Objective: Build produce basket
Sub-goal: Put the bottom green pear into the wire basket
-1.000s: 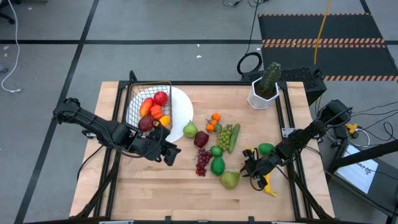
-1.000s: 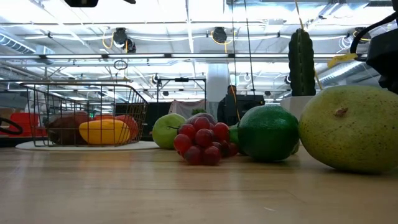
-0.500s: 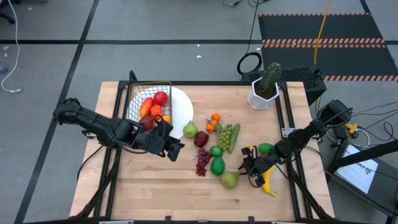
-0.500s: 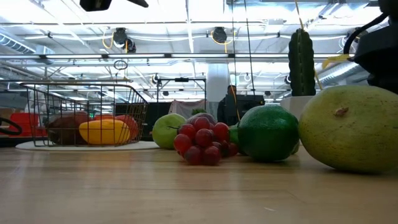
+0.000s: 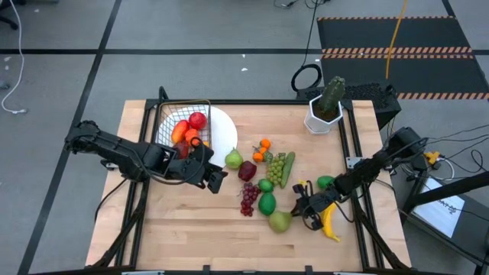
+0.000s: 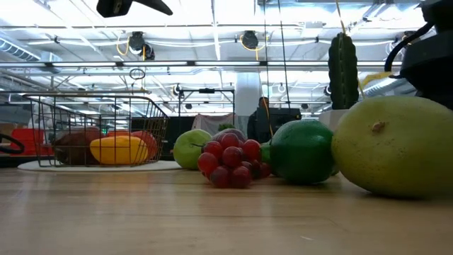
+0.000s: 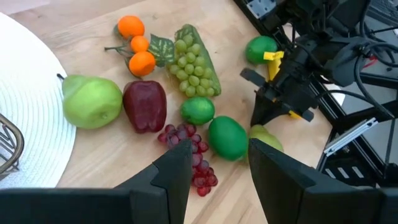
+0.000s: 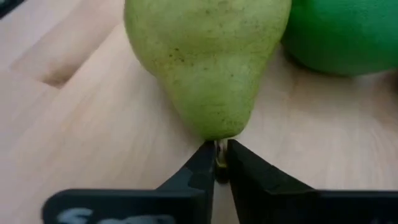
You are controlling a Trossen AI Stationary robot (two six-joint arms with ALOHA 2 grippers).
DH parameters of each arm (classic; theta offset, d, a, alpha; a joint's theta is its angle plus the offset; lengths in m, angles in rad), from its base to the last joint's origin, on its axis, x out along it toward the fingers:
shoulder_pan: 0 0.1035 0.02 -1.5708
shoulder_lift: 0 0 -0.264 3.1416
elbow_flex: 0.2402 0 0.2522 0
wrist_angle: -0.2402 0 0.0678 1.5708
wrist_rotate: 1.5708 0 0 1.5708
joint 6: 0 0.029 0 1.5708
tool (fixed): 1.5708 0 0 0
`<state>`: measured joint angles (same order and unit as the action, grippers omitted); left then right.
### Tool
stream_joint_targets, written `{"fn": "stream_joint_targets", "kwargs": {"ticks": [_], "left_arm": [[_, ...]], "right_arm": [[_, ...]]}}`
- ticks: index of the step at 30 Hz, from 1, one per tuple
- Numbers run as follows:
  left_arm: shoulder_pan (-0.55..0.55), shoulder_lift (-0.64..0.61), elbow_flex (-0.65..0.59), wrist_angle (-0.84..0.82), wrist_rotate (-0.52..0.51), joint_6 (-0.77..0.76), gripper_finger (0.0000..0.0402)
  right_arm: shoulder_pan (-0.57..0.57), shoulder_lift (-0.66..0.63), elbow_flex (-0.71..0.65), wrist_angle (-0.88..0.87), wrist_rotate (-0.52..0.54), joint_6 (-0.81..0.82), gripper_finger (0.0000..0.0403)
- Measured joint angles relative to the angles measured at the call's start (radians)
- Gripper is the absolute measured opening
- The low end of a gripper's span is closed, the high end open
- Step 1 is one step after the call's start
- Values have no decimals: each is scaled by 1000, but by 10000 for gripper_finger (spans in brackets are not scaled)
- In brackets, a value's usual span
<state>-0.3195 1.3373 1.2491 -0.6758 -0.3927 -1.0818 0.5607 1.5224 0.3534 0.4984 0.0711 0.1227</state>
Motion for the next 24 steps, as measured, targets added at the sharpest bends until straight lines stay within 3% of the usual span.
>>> {"fn": "stream_joint_targets", "kwargs": {"ticks": [9,19,24], "left_arm": [[-1,0,0,1,8,0,157],[-8,0,0,137,29,77,157],[-8,0,0,188,29,128,157]], "right_arm": [[-11,-18,2,-9,-25,90,6],[-9,-229,154,-308,-20,183,4],[-9,-300,287,-478,61,211,3]]}}
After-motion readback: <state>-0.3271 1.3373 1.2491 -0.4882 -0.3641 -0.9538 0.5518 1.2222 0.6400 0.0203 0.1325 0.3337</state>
